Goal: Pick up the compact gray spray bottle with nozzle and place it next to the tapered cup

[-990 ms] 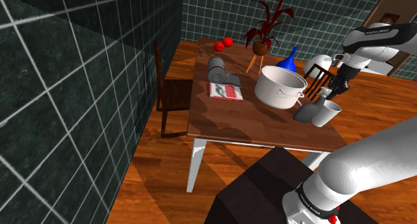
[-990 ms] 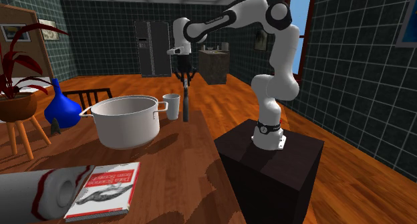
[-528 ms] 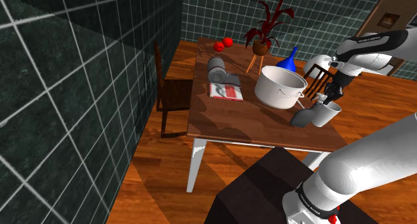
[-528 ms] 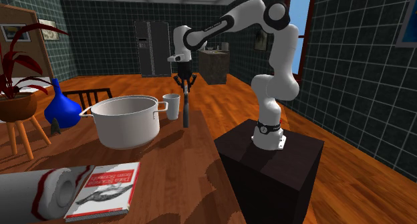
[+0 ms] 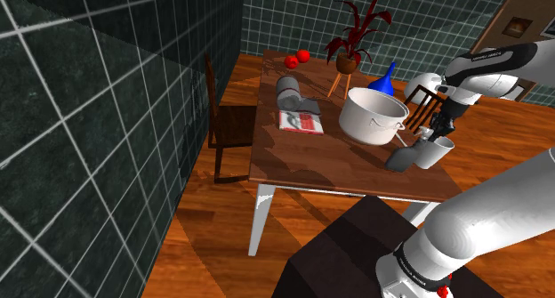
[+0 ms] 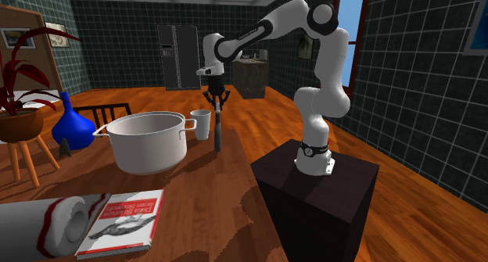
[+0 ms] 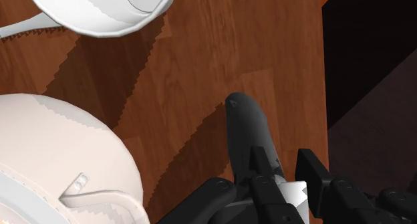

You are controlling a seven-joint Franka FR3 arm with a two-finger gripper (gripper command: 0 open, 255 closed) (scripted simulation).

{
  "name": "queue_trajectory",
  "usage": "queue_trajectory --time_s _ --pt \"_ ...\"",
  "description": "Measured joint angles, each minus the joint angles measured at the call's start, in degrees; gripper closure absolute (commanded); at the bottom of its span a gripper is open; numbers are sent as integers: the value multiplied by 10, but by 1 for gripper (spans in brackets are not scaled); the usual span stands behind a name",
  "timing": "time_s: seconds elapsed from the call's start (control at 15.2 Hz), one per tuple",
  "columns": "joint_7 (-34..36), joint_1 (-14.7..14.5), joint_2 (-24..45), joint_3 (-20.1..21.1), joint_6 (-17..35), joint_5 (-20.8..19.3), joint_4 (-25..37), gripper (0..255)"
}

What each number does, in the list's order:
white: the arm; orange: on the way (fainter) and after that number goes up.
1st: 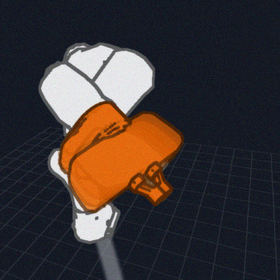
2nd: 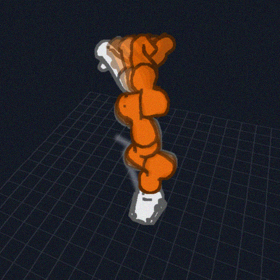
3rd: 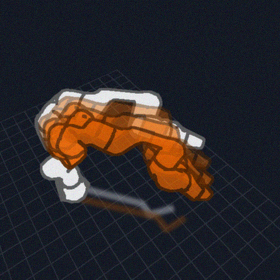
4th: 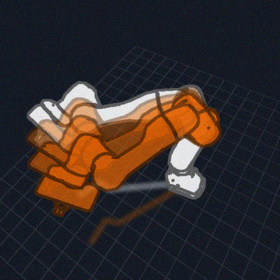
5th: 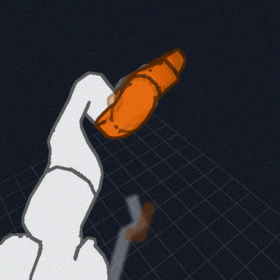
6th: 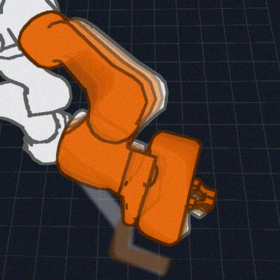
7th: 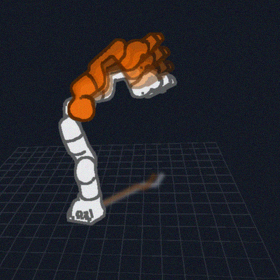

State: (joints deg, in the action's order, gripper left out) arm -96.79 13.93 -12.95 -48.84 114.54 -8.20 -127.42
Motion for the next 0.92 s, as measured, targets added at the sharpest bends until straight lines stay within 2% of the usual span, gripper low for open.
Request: queue_trajectory --time_s 0.07,0.13,0.53,0.79,0.92 --pt "0 0 0 0 0 0 0 255" --pt "0 0 0 0 0 0 0 0" --pt "0 0 0 0 0 0 0 0" --pt "6 1 -16 11 -59 -6 48 0" --pt "8 2 -19 14 -71 -7 57 0"
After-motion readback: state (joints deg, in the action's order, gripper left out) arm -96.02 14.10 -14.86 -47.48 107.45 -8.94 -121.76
